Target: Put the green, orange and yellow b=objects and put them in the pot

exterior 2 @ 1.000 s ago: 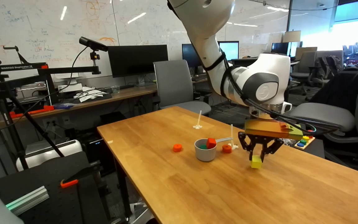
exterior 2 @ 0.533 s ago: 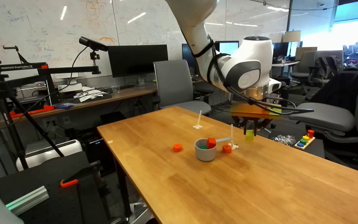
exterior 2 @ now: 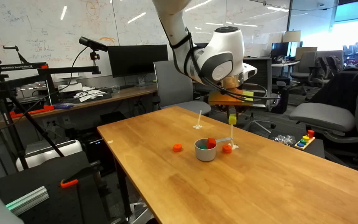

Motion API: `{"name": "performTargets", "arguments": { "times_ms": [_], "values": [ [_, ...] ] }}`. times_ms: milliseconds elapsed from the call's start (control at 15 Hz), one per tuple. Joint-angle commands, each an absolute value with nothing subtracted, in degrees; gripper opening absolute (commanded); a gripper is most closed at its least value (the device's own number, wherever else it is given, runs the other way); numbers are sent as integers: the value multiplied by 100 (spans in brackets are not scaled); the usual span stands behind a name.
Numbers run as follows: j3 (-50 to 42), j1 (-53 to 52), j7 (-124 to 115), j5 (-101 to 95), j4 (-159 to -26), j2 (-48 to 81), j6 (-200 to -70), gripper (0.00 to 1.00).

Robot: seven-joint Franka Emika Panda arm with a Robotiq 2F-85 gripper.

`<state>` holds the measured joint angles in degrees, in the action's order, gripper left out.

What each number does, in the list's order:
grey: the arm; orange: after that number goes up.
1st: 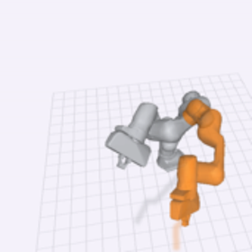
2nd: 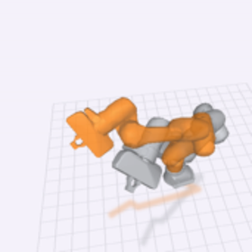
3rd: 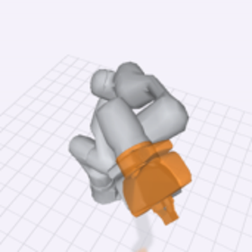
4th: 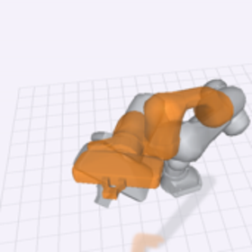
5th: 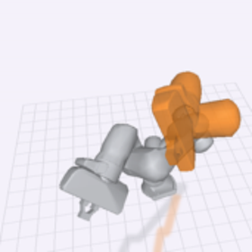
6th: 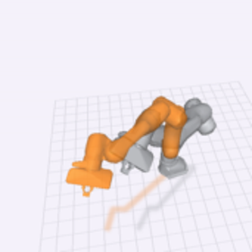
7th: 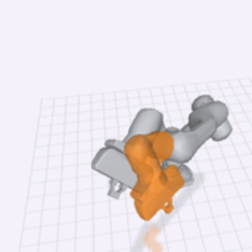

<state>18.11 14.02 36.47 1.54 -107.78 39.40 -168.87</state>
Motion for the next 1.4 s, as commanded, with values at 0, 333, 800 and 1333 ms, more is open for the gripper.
{"name": "performTargets", "arguments": {
  "times_ms": [0, 333, 800, 1333],
  "values": [
    [1915, 1461, 3356, 105, -11441, 3574, -17278, 11],
    [1751, 1316, 2938, -106, -11925, 3476, -17541, 11],
    [1641, 1138, 2449, -545, -12474, 3230, -17913, 11],
    [1261, 724, 2059, -779, -12844, 3011, -18093, 11]
  ]
}}
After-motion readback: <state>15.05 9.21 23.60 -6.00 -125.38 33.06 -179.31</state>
